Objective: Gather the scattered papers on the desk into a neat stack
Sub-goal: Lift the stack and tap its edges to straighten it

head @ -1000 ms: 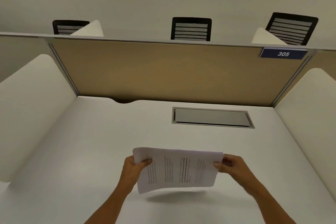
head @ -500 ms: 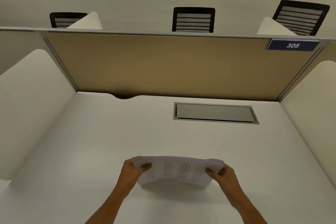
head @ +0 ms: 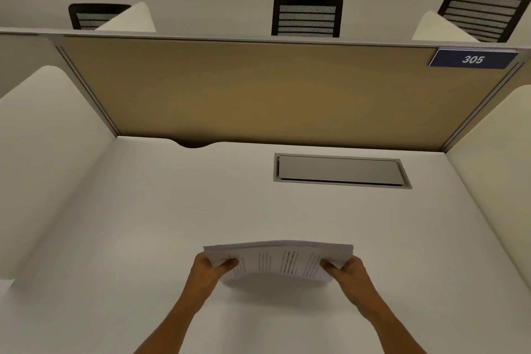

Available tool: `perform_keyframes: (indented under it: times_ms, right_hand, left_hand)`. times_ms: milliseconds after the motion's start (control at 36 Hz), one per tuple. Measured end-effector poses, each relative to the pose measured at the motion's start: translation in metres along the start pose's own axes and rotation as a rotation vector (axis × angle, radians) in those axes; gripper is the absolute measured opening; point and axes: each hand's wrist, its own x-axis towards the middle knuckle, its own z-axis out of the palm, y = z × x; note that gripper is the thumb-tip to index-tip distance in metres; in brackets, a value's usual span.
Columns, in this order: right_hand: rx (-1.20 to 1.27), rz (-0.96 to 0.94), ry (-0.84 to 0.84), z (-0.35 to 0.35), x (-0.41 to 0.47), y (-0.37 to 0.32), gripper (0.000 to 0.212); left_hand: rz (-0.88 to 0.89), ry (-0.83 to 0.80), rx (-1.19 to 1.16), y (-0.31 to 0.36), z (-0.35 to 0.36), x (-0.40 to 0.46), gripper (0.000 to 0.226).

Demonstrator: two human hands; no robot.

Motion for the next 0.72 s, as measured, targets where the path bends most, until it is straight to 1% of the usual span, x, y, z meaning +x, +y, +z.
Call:
perform_keyframes:
  times_ms: [139,333,444,528,583,722]
  right_hand:
    - [-0.006,0.014,0.013,0.005,0.000,0.002,0.020]
    - [-0.012,-0.004,0.068,0.001,0.001,-0.004,0.017]
    - [-0.019,0.044,0.043,0.002,0.001,0.005,0.019]
    - [-0.026,0.079,0.026,0.003,0.002,0.008,0.016]
    - [-0.053,0.078,0.019,0.003,0.003,0.008,0.012]
    - [-0.067,0.032,0.039,0.001,0.004,-0.002,0.016]
  left_hand:
    - [-0.004,0.000,0.005,-0.008,0.004,0.000,0.027]
    - [0.038,0.028,0.013,0.003,0.002,0.000,0.025]
    - [0.019,-0.018,0.037,-0.001,0.001,0.000,0.019]
    - [0.006,-0.005,0.025,-0.003,0.002,0.000,0.020]
    - [0.012,0.002,0.019,-0.003,0.003,0.000,0.022]
    - [0.034,0.014,0.006,0.001,0.001,0.002,0.022]
